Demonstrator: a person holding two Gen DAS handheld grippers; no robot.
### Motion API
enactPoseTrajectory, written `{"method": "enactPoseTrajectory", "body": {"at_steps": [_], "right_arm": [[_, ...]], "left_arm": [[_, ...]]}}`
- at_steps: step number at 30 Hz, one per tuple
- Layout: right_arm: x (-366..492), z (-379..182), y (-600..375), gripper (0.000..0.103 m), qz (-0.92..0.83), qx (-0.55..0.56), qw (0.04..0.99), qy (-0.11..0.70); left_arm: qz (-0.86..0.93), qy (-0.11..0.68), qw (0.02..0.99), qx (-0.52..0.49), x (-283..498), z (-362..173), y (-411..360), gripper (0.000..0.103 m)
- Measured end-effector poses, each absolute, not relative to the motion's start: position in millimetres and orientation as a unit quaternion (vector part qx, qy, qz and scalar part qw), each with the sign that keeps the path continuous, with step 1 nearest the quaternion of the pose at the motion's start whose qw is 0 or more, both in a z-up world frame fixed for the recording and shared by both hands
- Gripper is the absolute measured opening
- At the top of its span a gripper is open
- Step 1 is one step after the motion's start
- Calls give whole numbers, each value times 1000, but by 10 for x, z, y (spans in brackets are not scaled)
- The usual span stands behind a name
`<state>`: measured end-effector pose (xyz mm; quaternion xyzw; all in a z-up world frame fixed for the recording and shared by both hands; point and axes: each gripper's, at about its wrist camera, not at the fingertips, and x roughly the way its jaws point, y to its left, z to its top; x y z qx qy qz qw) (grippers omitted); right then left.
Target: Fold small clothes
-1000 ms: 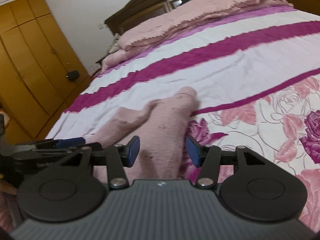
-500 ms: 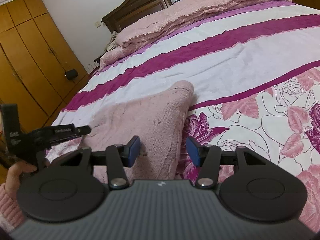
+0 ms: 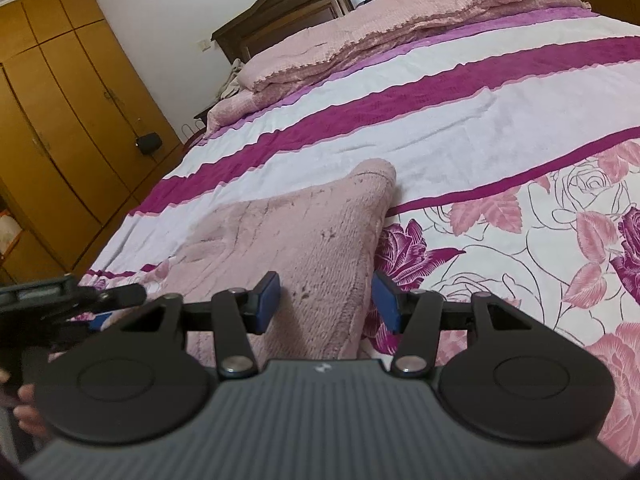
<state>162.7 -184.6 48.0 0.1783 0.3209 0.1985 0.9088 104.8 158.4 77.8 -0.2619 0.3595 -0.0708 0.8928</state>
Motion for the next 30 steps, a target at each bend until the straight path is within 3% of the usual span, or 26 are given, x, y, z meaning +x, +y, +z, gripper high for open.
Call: {"method": "enactPoseTrajectory", "body": {"at_steps": [5,6,7,10,17,19,23,27,28,30], "right_arm": [[1611,478,-1833,55,198,176,908,324],[1608,472,-1827,55,198,176,908,325],[1609,467,-1823,55,199,176,907,327],[1597,472,-1814,55,203,175,905,331],[1528,404,-1687,55,237,155,898,338],[1524,361,-1644,61,235,147,898,341],[1541,385,-1649,63,238,142,896,346],[1620,429,-1743,66,243,170,888,350],[1651,422,-1771,69,244,182,884,354],[1716,391,-1795,75,245,192,877,366]], "left_arm": [[-86,389,896,-198,1052,684,1394,63],[-85,392,897,-186,1049,642,1369,56],[-78,393,900,-173,1024,606,1359,40],[-74,386,899,-191,905,639,1418,22],[-51,400,897,-181,517,516,1474,21],[-50,398,896,-191,534,495,1499,22],[-45,380,906,-180,581,639,1471,27],[-23,349,923,-162,673,785,1446,62],[-18,343,925,-161,700,802,1439,68],[-22,339,927,-160,807,786,1423,70]]}}
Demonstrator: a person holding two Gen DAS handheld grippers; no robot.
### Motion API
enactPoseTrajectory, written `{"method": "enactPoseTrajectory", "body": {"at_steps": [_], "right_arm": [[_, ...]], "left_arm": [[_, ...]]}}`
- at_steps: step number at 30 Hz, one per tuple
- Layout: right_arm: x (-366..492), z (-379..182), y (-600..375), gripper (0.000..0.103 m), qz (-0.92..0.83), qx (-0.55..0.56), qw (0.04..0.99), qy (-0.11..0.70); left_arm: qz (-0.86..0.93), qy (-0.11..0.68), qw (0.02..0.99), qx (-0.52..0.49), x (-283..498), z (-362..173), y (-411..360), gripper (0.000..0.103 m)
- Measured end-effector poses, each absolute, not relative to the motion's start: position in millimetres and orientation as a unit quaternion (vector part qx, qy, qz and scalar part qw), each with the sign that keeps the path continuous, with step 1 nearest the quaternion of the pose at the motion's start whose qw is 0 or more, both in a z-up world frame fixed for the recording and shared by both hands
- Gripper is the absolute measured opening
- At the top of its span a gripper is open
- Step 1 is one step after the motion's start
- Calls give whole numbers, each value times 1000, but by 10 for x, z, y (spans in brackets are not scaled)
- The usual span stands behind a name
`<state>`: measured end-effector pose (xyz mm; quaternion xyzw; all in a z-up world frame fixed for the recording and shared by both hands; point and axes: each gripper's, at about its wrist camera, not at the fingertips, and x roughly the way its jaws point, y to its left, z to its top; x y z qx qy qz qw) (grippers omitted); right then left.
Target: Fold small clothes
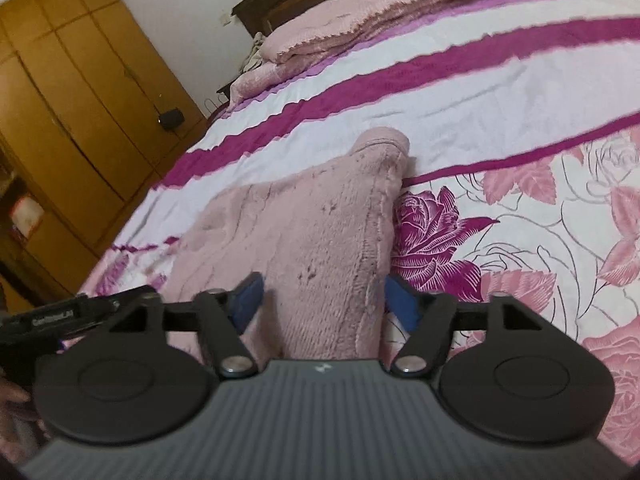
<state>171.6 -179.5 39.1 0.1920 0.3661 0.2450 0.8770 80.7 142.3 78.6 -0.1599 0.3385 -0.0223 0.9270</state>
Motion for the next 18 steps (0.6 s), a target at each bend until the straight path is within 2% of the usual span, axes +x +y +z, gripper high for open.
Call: {"method": "enactPoseTrajectory", "body": {"at_steps": [2,5,7,13,14,15,16,18], "right_arm": [[1781,323,-1798,75,248,194,870,380],[1876,179,-1818,81,260,223,851,399],[1948,88,-1812,81,272,246,835,411],[2061,55,-1642,81,304,234,827,411],[2072,69,-1620,76,311,235,825,410],[2087,85,-1613,60,314,239,822,410],[2104,112,-1624,57,312,249,820,411],[2104,239,-1673,50,315,260,819,403]], "left_arm": [[-32,356,919,-164,948,720,1412,71],[-22,384,908,-166,1105,557,1385,71],[-12,396,903,-168,1167,482,1385,77],[-43,395,881,-258,1293,264,1513,80],[-49,392,877,-274,1307,240,1536,80],[-60,391,874,-282,1313,233,1538,74],[-67,389,871,-292,1319,238,1544,65],[-75,388,867,-304,1313,283,1537,56]]}}
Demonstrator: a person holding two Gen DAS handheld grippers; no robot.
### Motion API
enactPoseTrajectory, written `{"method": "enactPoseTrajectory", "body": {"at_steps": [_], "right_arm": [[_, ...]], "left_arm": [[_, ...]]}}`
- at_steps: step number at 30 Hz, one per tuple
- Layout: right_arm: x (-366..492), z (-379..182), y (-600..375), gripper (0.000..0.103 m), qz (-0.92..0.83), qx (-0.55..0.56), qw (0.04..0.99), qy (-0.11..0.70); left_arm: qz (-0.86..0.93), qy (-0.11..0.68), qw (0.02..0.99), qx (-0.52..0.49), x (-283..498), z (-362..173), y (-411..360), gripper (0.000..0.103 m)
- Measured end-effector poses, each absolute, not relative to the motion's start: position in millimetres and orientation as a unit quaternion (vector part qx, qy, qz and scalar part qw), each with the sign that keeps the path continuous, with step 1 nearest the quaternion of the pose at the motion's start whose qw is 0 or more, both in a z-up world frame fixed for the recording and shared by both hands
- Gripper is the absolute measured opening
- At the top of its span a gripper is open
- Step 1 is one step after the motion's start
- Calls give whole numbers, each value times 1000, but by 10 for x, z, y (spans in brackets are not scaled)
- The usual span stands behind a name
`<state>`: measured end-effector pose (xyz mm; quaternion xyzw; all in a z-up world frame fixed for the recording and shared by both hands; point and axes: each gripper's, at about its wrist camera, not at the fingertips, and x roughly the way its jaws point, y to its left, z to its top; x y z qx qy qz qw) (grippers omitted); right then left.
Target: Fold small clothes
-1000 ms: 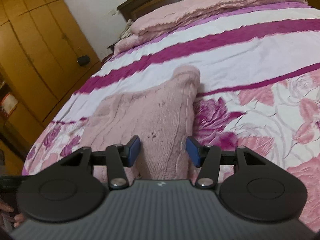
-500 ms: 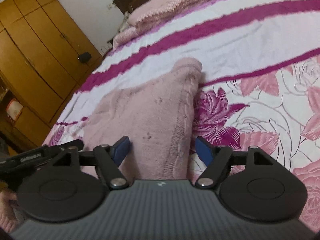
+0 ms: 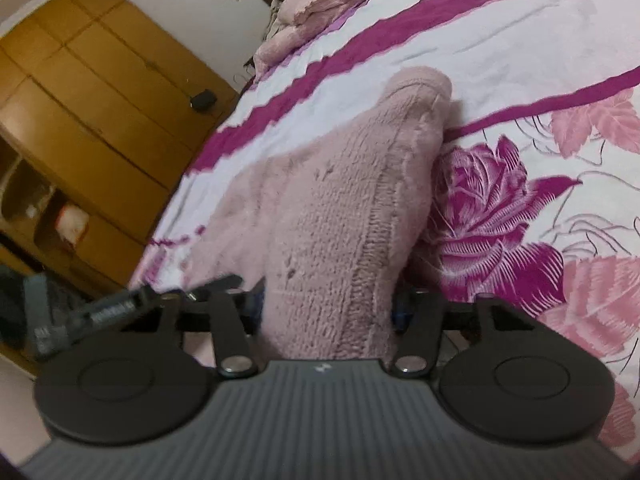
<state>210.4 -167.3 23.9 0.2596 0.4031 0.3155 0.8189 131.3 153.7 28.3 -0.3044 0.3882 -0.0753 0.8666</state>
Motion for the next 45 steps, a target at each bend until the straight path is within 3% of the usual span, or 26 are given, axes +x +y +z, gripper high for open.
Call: {"method": "enactPoseTrajectory", "body": {"at_steps": [8,18,27,32,40,43,45], "right_arm": [[1731,856,-2355,47,305,253,840,370],[1396,238,-3287,47,258,304,816,419],[1622,678,-3266,47,320,242,826,397],[1644,534,-3355,48,268,223,830,434],[1438,97,-3257,59,237,240,832,441],[1424,160,-3151,60,225,247,835,437],[1410,231,-3072,60,227,247,837,433]], "left_arm": [[-157,381,848,-333,1078,581,983,41],[-162,426,844,-282,772,589,159,41],[-128,424,851,-282,840,795,-26,40],[-137,435,838,-299,849,752,-36,40],[-152,431,852,-256,1098,599,-149,42],[-148,418,873,-202,1154,617,-202,30],[-147,406,886,-169,1133,657,-202,29]]}}
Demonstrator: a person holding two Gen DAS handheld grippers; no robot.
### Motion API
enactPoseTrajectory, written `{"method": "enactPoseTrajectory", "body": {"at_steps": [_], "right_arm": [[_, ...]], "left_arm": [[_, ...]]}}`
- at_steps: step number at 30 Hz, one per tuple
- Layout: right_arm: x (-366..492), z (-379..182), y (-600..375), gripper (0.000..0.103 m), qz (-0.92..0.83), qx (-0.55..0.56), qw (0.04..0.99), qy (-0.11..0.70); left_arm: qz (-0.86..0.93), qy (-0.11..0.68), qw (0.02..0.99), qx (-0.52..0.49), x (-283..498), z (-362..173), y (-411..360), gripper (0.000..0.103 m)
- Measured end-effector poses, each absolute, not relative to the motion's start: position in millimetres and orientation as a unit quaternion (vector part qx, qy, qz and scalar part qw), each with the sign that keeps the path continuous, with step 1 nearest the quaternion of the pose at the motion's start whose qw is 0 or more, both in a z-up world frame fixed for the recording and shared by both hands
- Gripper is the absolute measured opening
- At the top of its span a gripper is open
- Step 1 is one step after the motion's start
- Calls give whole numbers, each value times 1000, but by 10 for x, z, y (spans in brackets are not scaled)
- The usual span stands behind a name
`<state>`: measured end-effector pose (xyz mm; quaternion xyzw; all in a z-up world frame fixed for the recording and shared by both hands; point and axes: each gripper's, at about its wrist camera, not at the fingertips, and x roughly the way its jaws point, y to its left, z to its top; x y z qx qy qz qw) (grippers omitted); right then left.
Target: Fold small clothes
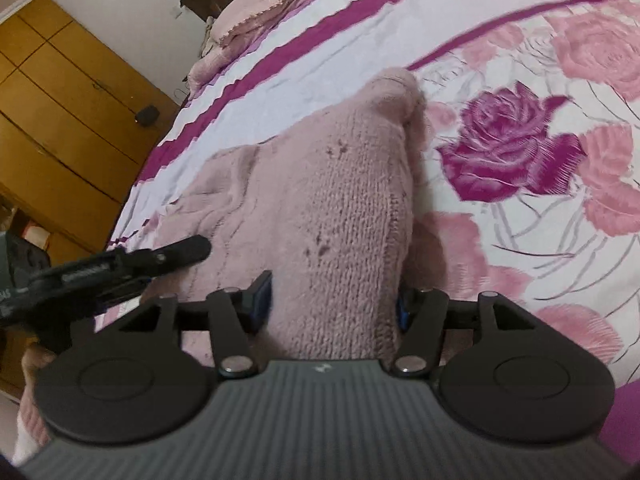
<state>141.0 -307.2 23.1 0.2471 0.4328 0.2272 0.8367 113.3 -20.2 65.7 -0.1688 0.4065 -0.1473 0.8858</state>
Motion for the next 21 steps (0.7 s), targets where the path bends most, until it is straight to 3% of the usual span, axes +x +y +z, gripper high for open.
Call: {"method": "enactPoseTrajectory", "body": {"at_steps": [7,15,18,21], "right_arm": [[1383,331,-2670,60,212,176,860,429],[1321,662,-3110,60,183,148,891,388],[1567,634,-3231,62,177,180,885,390],[2030,379,-3232,69,192,250,842,439]], "left_arm": [[-130,413,884,-176,1190,456,122,30],[-148,409,883,-177,1243,465,123,32],[-141,414,881,-179,1276,425,118,41],[-140,415,878,-193,1252,375,192,43]]}}
